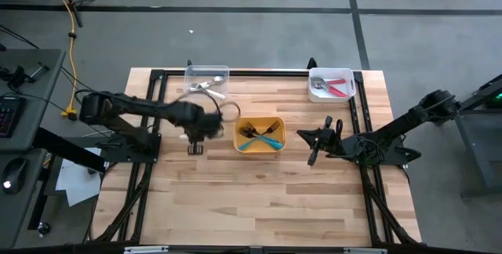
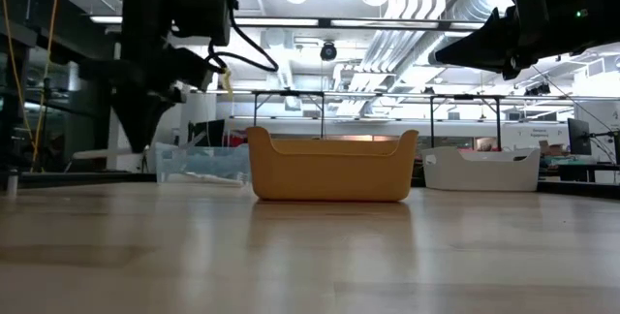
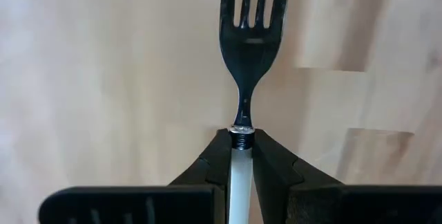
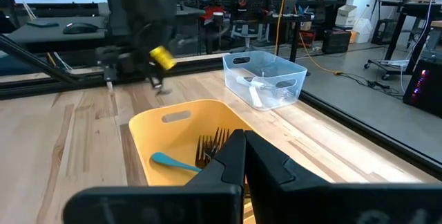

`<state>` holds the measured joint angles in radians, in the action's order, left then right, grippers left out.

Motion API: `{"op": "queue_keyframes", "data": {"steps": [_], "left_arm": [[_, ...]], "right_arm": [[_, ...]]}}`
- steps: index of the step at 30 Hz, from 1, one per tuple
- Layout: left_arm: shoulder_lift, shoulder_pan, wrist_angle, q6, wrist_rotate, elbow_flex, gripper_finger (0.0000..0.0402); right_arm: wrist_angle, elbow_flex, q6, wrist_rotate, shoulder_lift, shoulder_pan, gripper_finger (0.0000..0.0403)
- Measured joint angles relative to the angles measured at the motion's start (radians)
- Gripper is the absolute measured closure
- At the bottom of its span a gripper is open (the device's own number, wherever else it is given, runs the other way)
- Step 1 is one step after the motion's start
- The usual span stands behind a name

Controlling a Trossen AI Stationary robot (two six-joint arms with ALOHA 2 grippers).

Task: Sort silverware by color (type)
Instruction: Put the white fork into the transparent bin

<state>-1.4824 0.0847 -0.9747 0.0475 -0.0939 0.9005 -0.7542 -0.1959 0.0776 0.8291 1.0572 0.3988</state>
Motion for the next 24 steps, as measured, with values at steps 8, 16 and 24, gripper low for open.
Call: {"op": "queue_keyframes", "data": {"steps": [8,16,24], "left_arm": [[0.07,0.278,-0.023,0.102,-0.007,0.072,0.0375],[-0.082,0.527,-0.092,0.325,-0.149,0.401,0.0375],[-0.334,0.67,-0.111,0.414,-0.148,0.638,0.0375]], "right_arm": [[0.0,0.0,0.0,-0.002,0.0,0.0,0.0403],[-0.001,0.0,0.0,-0.002,0.0,0.0,0.0403],[0.0,0.0,0.0,-0.002,0.0,0.0,0.0403]]}}
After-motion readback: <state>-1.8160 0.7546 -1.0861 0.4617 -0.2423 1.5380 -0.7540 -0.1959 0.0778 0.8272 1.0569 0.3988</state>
